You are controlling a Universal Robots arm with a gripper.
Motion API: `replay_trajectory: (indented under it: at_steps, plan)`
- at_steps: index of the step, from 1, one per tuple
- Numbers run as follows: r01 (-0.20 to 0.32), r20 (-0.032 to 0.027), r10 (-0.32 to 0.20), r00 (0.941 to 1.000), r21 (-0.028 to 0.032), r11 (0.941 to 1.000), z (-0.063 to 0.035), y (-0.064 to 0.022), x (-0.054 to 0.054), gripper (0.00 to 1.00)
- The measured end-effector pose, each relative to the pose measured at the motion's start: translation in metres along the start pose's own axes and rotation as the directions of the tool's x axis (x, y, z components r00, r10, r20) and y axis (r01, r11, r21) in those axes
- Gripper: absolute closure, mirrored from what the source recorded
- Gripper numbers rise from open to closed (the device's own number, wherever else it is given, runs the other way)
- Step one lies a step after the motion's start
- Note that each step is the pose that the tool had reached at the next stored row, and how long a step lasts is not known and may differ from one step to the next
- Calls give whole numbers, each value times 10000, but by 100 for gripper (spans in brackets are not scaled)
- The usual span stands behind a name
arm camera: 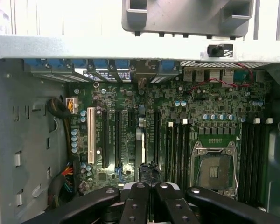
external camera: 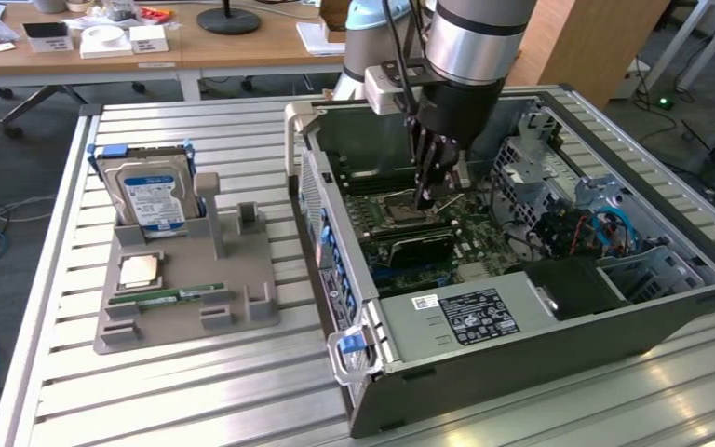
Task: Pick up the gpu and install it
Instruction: 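Press down on the gpu until it lock into place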
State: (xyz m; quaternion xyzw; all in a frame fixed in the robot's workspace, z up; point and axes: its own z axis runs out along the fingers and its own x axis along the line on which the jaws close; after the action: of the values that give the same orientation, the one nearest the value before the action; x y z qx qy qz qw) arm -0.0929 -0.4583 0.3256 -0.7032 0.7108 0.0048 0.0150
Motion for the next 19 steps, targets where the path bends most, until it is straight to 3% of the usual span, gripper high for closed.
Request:
replay_trajectory:
  at_steps: [6, 11, 19]
  plan:
    - [-2, 6, 2, 10000, 1, 10000, 5, 1, -8, 89]
    - [0, 46, 0, 10000, 1, 10000, 20, 0, -25, 89]
    - [-1, 44, 1, 10000, -1, 10000, 120, 2, -22, 89]
